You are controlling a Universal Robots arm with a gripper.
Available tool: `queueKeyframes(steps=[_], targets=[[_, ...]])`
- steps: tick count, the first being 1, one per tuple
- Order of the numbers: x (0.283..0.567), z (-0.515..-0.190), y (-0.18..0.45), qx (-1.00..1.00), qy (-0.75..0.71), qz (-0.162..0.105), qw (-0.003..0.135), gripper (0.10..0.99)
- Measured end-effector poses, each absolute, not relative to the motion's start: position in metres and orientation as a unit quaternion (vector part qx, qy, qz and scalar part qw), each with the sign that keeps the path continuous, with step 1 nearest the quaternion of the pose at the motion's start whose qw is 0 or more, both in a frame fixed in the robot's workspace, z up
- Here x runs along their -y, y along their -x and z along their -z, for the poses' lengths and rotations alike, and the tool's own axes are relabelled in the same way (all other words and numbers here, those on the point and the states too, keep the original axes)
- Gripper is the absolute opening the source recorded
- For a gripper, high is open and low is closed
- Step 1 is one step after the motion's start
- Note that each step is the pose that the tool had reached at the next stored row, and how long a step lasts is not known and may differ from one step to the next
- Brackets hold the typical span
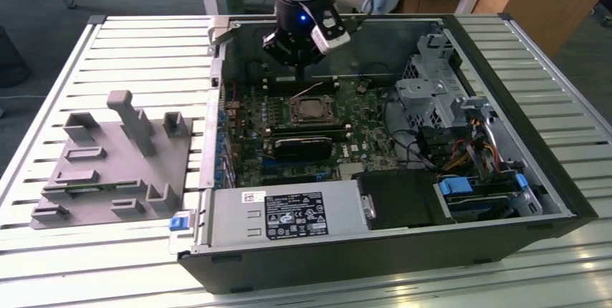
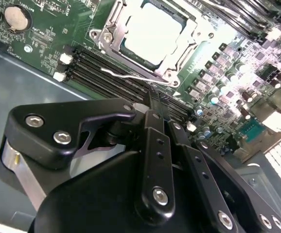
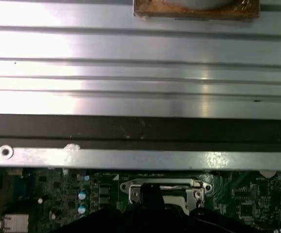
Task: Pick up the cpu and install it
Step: 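Install the first cpu locking lever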
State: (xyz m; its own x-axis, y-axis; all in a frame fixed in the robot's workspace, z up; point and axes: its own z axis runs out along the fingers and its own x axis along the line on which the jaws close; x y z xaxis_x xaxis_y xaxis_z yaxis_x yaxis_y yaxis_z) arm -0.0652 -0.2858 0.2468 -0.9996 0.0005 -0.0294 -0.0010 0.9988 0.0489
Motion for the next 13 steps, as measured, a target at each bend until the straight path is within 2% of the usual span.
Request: queueKeyframes(steps=[13], targets=[[0.286,-0.235,0.058,-1.0,0.0,-0.024,0.014,0.106]])
